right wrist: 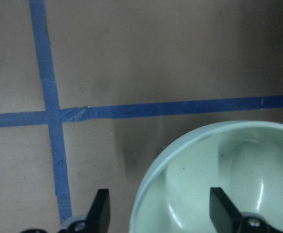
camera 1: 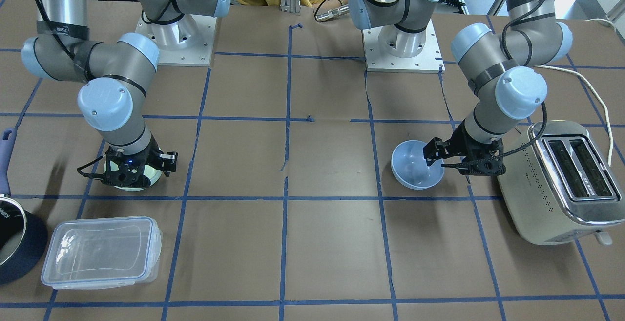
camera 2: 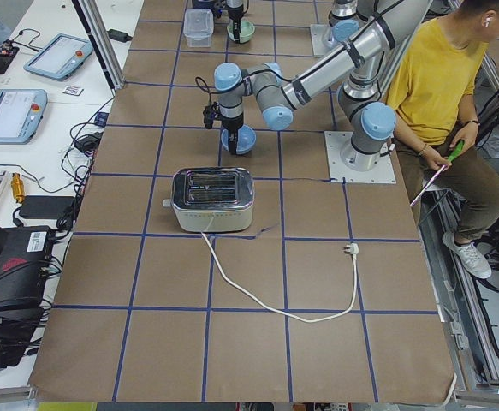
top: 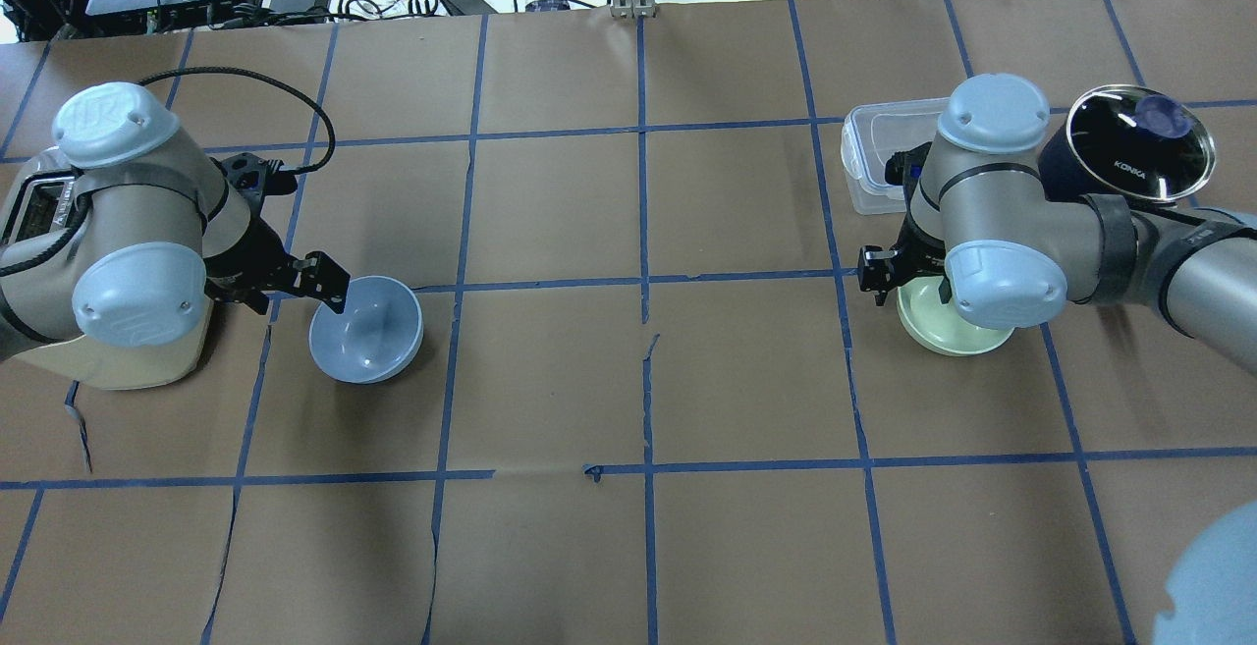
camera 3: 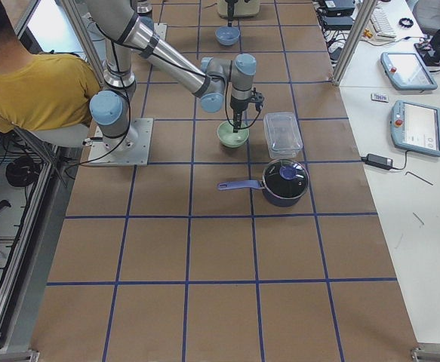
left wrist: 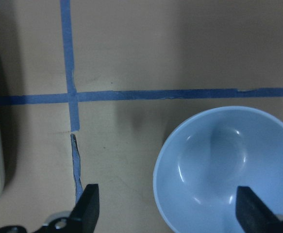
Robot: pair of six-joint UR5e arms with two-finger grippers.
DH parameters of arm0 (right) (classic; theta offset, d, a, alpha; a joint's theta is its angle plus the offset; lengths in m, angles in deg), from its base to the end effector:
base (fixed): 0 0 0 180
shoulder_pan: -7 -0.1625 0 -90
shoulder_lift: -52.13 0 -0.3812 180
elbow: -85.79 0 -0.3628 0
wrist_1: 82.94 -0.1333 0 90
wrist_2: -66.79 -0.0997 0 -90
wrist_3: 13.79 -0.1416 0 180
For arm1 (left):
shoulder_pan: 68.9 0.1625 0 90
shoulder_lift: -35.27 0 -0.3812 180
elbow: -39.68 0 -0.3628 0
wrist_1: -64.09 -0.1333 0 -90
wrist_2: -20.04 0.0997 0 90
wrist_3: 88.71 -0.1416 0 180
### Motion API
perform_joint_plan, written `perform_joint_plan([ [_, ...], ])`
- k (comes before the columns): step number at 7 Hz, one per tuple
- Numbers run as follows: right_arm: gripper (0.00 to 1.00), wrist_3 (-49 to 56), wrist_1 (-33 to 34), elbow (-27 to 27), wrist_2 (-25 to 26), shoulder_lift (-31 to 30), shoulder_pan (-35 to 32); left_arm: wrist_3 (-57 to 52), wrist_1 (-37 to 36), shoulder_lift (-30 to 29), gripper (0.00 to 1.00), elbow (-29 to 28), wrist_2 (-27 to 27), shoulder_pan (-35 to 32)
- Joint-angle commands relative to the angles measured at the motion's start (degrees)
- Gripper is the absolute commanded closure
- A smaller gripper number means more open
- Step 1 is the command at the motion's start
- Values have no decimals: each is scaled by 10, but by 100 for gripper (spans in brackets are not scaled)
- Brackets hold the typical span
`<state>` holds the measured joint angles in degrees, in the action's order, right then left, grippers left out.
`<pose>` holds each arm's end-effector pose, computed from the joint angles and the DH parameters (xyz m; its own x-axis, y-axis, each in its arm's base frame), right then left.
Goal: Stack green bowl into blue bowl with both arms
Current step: 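Grasp the light blue bowl rim with the left gripper and carry it to centre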
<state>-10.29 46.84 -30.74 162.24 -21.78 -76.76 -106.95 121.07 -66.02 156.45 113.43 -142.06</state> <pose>0.0686 -0.4755 0.1374 -0.9949 0.0427 0.0917 0.0479 0.9973 0.0552 0.0100 -0.4642 0.1631 -0.9992 0.0285 -0.0284 0.0254 0.9945 0.1019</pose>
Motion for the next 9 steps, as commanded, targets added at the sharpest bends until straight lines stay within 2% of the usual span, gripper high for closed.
perform_joint_plan([
  [1, 100, -1, -4, 1, 2, 1, 1, -26, -3, -29, 77, 0, -1, 0],
  [2, 100, -1, -7, 2, 1, 0, 3, -25, 2, -32, 100, -5, -3, 0],
  [5, 100, -1, -9, 5, 2, -5, 11, -16, 30, -25, 100, -19, -21, -8],
  [6, 100, -2, -10, 7, 2, -5, 11, 38, 79, -22, 100, -48, -75, -29],
  [7, 100, -2, -10, 7, 2, -5, 11, 131, 88, -25, 100, -80, -93, -87],
  [8, 100, -2, -10, 6, 1, -6, 11, 218, 86, -29, 100, -101, -88, -170],
  [9, 100, -2, -10, 7, 1, -6, 11, 312, 68, -33, 100, -103, -90, -247],
])
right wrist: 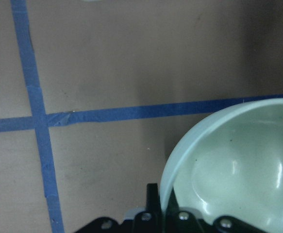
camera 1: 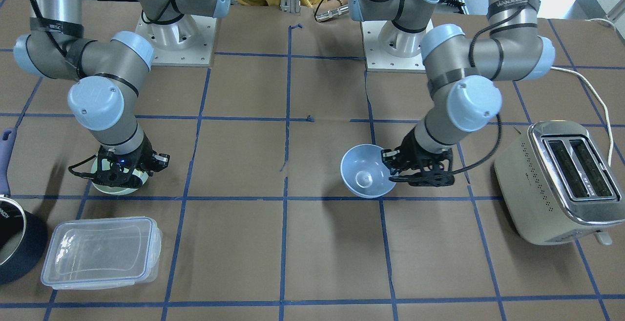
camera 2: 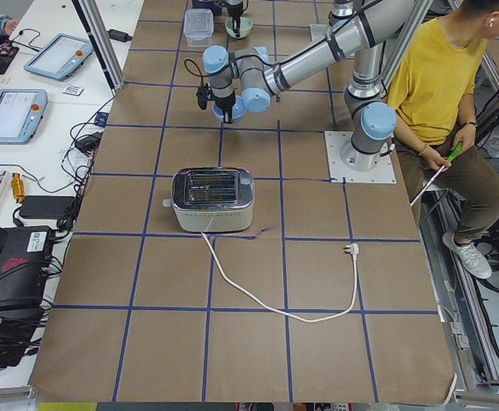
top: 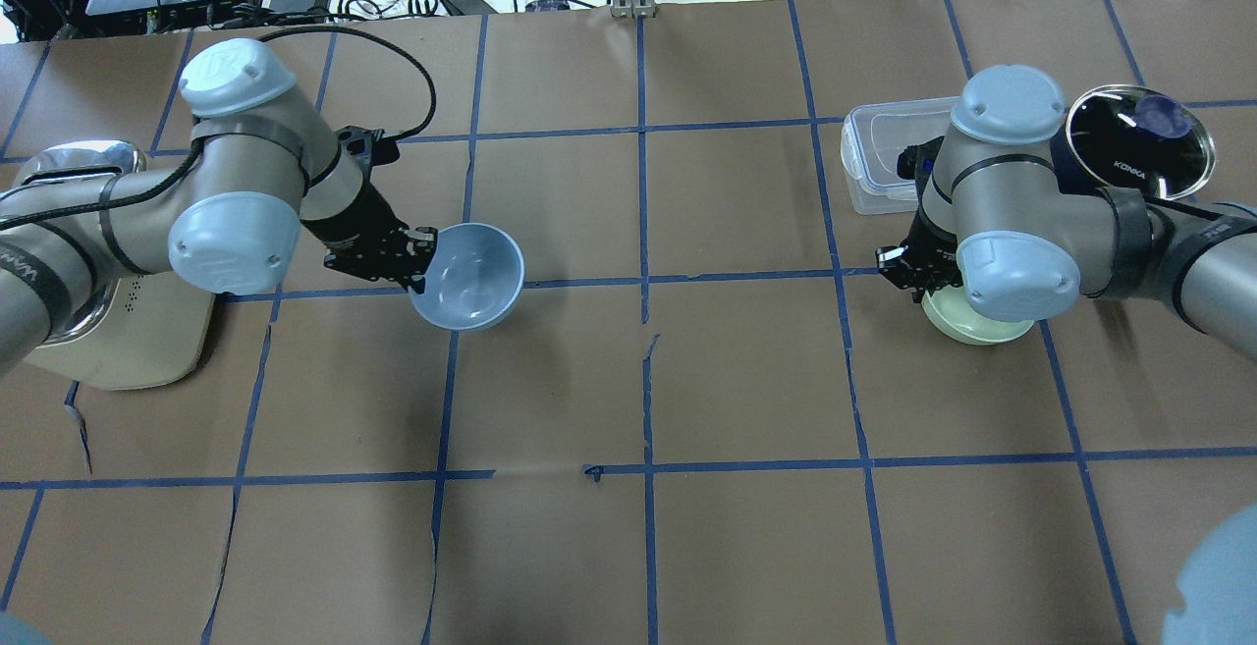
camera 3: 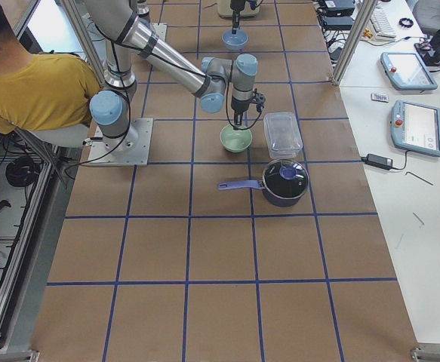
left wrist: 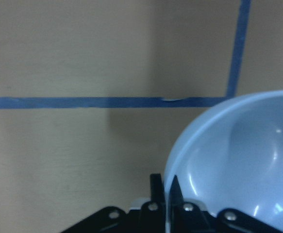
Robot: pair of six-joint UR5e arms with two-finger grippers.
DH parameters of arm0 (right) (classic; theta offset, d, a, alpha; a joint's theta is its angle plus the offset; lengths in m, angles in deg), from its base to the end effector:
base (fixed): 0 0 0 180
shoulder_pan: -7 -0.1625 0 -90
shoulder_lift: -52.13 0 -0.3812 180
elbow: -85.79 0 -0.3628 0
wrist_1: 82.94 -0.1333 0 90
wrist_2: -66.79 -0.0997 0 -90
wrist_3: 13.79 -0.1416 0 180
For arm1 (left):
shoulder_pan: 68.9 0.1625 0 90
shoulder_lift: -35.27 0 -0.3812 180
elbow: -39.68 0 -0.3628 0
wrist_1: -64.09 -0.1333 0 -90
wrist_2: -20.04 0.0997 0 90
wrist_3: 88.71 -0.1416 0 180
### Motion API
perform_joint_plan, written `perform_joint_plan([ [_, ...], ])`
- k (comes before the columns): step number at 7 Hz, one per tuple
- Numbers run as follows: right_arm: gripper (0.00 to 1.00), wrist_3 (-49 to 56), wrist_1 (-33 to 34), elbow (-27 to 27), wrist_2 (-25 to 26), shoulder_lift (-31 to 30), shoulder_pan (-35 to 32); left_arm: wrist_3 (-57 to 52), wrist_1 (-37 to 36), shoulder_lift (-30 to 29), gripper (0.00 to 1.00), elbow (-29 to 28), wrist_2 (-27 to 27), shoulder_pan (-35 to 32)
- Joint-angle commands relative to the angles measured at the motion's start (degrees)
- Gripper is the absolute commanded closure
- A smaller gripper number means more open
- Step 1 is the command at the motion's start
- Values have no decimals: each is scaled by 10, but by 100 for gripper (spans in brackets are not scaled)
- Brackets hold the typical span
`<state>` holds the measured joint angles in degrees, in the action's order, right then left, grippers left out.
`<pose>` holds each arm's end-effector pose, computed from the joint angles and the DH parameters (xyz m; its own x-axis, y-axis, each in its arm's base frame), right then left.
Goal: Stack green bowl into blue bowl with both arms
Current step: 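Grasp the light blue bowl rim with the left gripper and carry it to centre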
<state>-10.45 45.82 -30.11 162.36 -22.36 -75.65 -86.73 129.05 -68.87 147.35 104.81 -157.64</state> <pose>0.0588 -0.4786 0.1445 -0.9934 0.0649 0.0941 0.0700 0.9962 0.0518 -0.1355 -0.4869 0.1891 -0.9940 -0.0669 0.0864 -0.0562 0.9911 0.1209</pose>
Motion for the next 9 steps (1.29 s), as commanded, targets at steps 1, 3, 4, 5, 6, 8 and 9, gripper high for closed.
perform_joint_plan([
  [1, 100, 0, -1, 1, 1, 0, 2, 209, -51, -15, 100, -12, -9, -134],
  [3, 100, 0, 0, 1, 0, -1, 3, 243, -62, -36, 100, -4, -7, -174],
  [4, 100, 0, 0, 1, 0, -1, 3, 246, -79, -43, 100, -2, -5, -186],
  [5, 100, 0, 0, 1, 0, -1, 2, 246, -84, -46, 100, -2, -7, -188],
  [6, 100, 0, 0, 1, 0, -1, 3, 243, -84, -49, 77, -1, -7, -192],
  [8, 100, 0, 0, 1, 0, -1, 3, 231, -107, -32, 8, -13, -3, -181],
  [9, 100, 0, -1, 2, -1, -1, 3, 183, -90, -20, 5, -47, -3, -145],
])
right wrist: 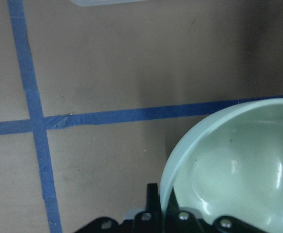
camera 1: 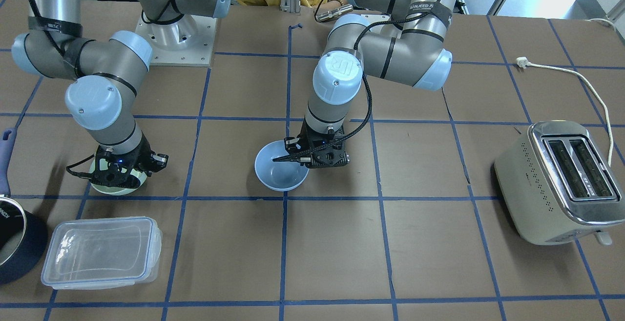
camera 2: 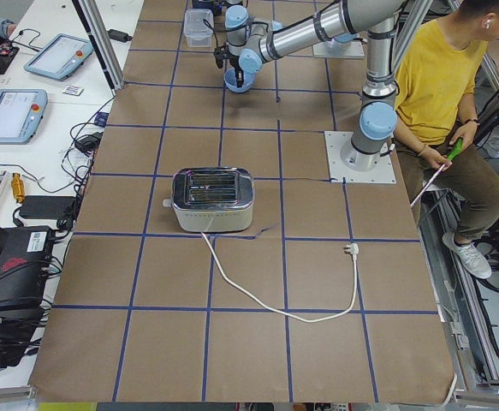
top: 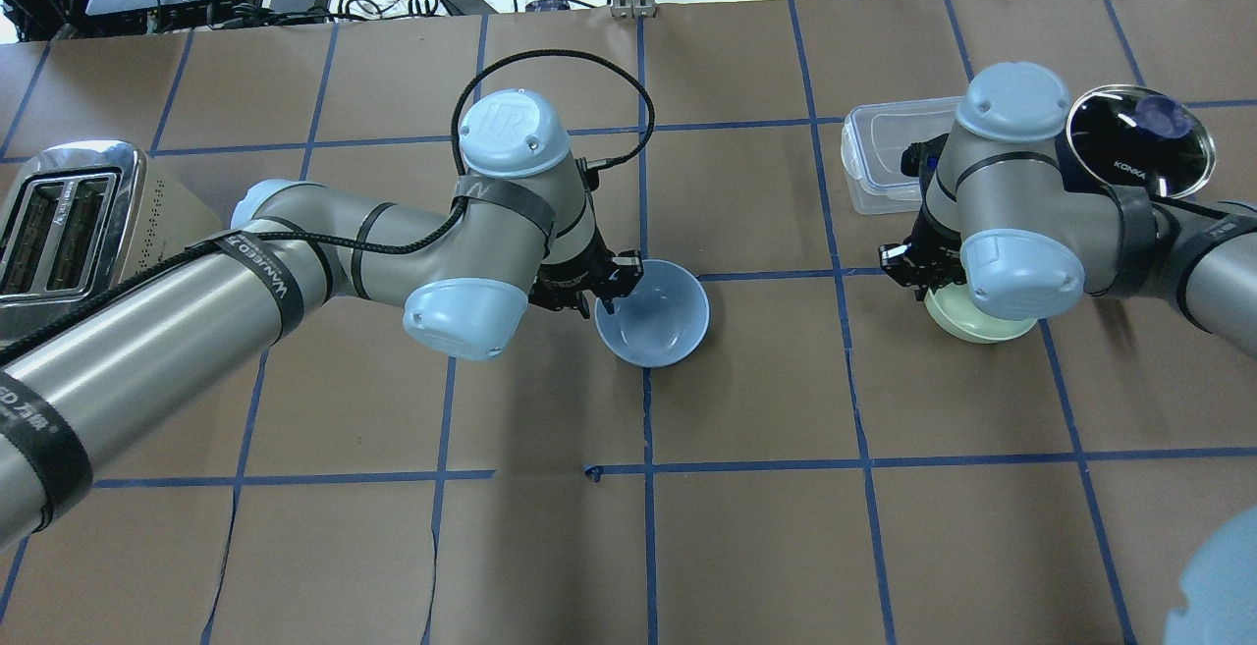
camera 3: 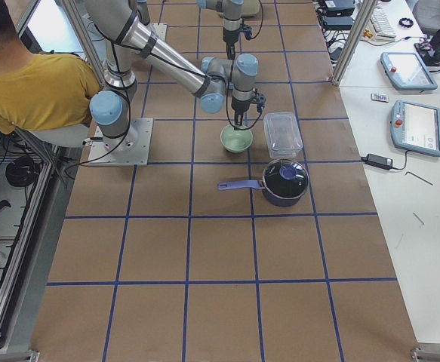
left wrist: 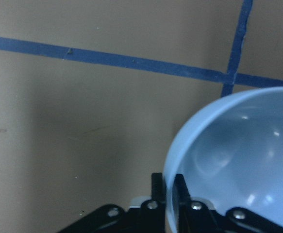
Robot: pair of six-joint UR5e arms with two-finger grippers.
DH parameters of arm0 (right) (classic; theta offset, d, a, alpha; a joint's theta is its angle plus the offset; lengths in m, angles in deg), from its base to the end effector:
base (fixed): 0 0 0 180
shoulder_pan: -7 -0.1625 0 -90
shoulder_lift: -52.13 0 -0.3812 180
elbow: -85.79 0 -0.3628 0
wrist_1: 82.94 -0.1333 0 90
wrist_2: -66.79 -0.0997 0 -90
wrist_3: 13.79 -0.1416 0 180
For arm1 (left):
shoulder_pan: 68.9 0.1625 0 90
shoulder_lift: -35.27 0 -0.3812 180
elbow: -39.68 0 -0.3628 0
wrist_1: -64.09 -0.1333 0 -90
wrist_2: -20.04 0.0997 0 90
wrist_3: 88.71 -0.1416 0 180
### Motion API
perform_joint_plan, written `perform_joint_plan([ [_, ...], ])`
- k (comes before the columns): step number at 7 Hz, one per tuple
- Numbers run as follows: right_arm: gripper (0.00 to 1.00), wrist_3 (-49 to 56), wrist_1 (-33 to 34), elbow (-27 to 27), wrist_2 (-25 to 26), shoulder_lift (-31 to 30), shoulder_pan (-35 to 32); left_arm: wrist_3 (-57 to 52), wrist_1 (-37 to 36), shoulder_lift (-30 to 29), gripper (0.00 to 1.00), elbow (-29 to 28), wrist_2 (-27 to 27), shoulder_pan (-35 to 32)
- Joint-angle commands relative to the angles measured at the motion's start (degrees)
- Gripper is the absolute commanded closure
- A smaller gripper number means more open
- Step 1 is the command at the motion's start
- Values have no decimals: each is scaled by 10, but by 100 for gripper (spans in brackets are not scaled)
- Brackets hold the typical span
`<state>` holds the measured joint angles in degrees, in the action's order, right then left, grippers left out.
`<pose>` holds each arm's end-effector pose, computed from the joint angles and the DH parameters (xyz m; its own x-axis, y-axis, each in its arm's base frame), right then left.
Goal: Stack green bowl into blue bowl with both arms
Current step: 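Grasp the light blue bowl rim with the left gripper and carry it to centre, then release the blue bowl and raise the left gripper while the right grasps the green bowl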
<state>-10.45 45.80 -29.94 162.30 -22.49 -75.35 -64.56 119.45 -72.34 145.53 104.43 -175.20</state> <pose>0.0563 -0.4800 0.1466 -0.9931 0.0707 0.0934 0.0753 0.9961 0.0469 -0.2873 -0.4584 0.1870 -0.9859 -0.1360 0.0976 -0.1345 0.9907 0.0212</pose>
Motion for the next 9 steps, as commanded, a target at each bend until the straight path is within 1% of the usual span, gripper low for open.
perform_joint_plan([
  [1, 100, 1, -1, 1, -2, 0, 0, -132, 102, 31, 4, -79, 2, 69],
  [2, 100, 1, 0, 3, -8, -2, -1, -205, 215, 61, 1, -141, 30, 92],
  [3, 100, 1, -4, 28, -15, -13, -7, -252, 302, 80, 0, -202, 103, 100],
  [4, 100, 0, -37, 56, -59, -39, -16, -252, 356, 99, 0, -231, 103, 100],
  [5, 100, -8, -68, 79, -61, -55, -33, -249, 356, 121, 0, -244, 100, 105],
  [6, 100, -63, -83, 107, -60, -55, -72, -249, 355, 138, 0, -236, 96, 129],
  [7, 100, -137, -85, 138, -60, -47, -130, -255, 328, 139, 0, -222, 55, 164],
  [8, 100, -195, -102, 164, -57, -34, -179, -248, 295, 142, 0, -200, 58, 173],
  [9, 100, -258, -104, 186, -57, -14, -218, -226, 325, 148, 0, -195, 61, 172],
])
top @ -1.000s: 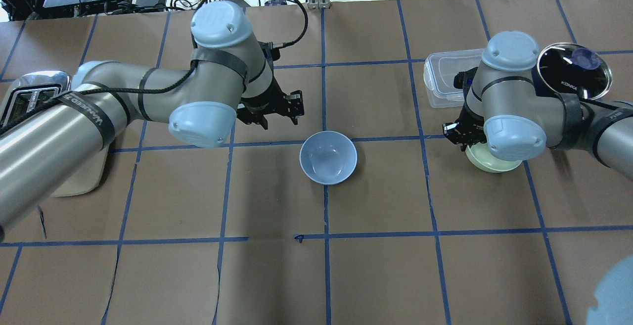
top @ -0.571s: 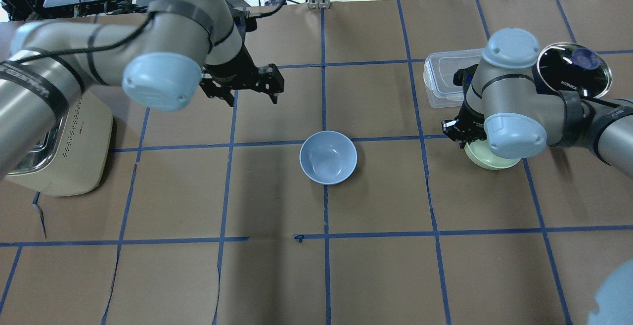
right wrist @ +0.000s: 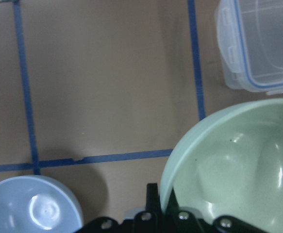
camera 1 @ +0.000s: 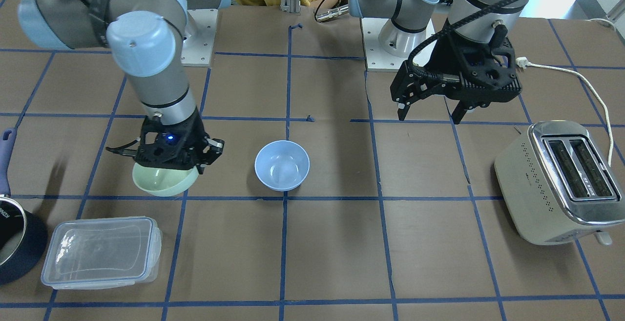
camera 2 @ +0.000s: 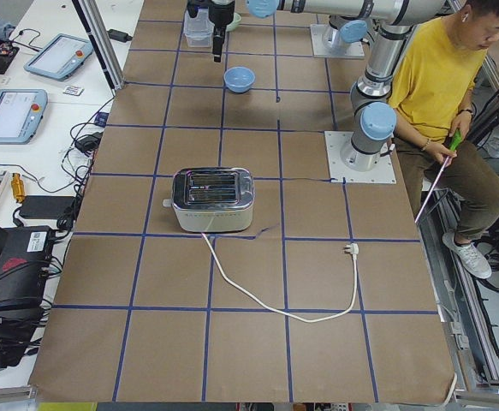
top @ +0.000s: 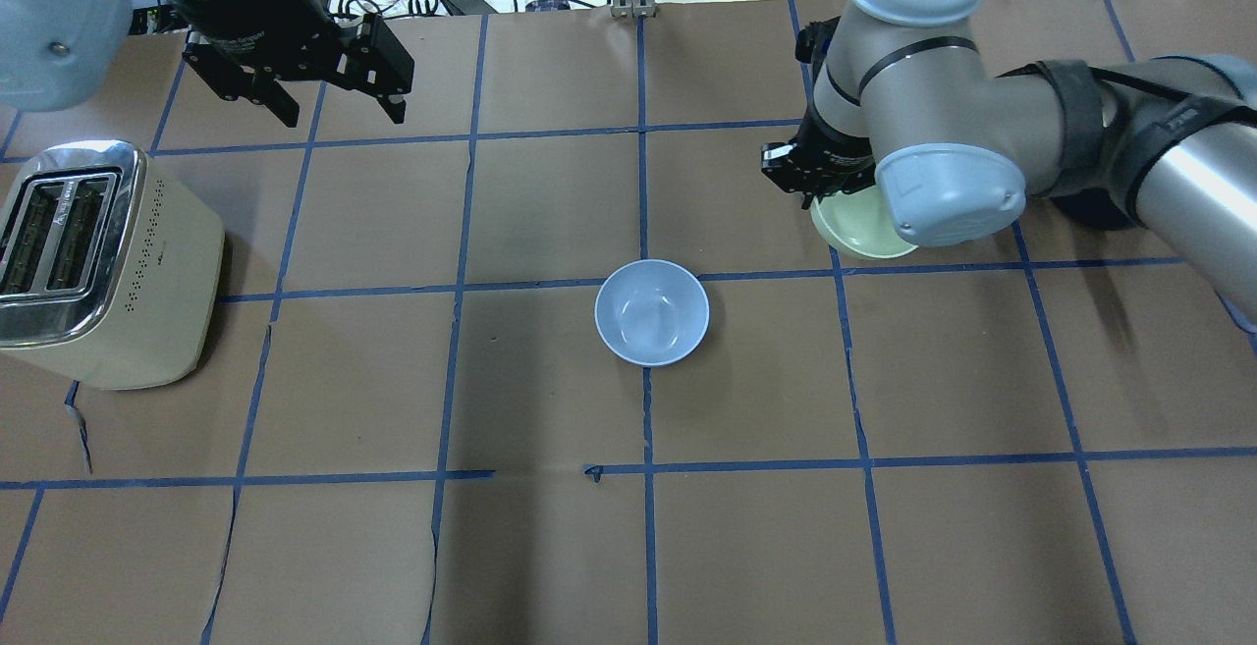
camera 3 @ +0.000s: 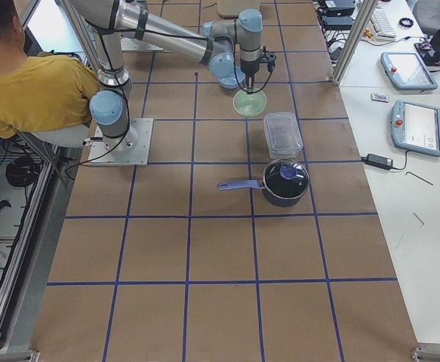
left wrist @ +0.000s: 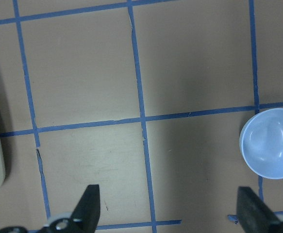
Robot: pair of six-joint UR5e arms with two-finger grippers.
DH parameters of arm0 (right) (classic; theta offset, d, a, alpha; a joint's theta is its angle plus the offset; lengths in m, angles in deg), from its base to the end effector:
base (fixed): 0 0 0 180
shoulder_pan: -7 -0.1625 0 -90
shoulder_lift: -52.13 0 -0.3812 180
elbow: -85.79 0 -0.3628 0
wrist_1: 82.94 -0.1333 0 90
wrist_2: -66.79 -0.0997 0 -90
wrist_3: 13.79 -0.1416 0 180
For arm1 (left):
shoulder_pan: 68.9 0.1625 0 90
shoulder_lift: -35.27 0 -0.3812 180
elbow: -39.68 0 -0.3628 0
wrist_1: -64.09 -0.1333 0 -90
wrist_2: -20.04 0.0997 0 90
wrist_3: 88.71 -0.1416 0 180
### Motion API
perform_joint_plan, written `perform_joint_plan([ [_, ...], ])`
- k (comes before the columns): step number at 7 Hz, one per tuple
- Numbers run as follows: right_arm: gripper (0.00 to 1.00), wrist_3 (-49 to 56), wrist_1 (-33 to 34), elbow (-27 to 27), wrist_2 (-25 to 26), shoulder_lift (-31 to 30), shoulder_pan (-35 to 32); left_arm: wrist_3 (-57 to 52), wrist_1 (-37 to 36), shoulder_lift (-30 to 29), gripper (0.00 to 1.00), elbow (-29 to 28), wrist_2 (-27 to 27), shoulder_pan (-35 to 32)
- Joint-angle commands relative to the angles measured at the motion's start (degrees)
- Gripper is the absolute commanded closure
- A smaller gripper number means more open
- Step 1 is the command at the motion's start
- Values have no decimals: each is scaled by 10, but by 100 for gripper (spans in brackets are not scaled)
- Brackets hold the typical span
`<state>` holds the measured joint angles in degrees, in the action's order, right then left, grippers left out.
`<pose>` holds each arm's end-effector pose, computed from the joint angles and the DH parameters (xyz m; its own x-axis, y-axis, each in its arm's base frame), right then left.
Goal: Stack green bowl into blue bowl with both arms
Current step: 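Carry the pale green bowl with the right gripper over the light blue bowl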
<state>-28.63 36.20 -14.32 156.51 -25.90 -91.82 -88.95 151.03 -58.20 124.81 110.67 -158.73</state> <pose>0.2139 -0.5048 0.2708 -0.9941 0.1024 -0.0362 0.1060 0.9874 -0.1176 -0.1303 -0.4966 0.4185 -0.9999 0.0004 -0.0113 0.0012 0.9970 -0.0777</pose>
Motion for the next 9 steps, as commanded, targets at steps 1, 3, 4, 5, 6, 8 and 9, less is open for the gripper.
perform_joint_plan([
  [1, 100, -122, -8, 50, 2, 46, -91, 26, 20, 8, 0, 12, -1, 7],
  [3, 100, -189, -9, 77, -1, 103, -137, 26, 28, 8, 0, 13, -2, 7],
  [4, 100, -200, -11, 89, 1, 117, -153, 22, 26, 11, 0, 20, -5, 6],
  [5, 100, -229, -33, 92, -5, 121, -159, 22, 26, 14, 0, 20, -4, 6],
  [6, 100, -240, -36, 93, -9, 125, -163, 23, 26, 14, 0, 19, -3, 6],
  [8, 100, -266, -36, 93, -9, 132, -181, 23, 27, 15, 0, 20, -3, 6],
  [9, 100, -269, -35, 94, -10, 141, -183, 23, 25, 14, 0, 20, -5, 6],
])
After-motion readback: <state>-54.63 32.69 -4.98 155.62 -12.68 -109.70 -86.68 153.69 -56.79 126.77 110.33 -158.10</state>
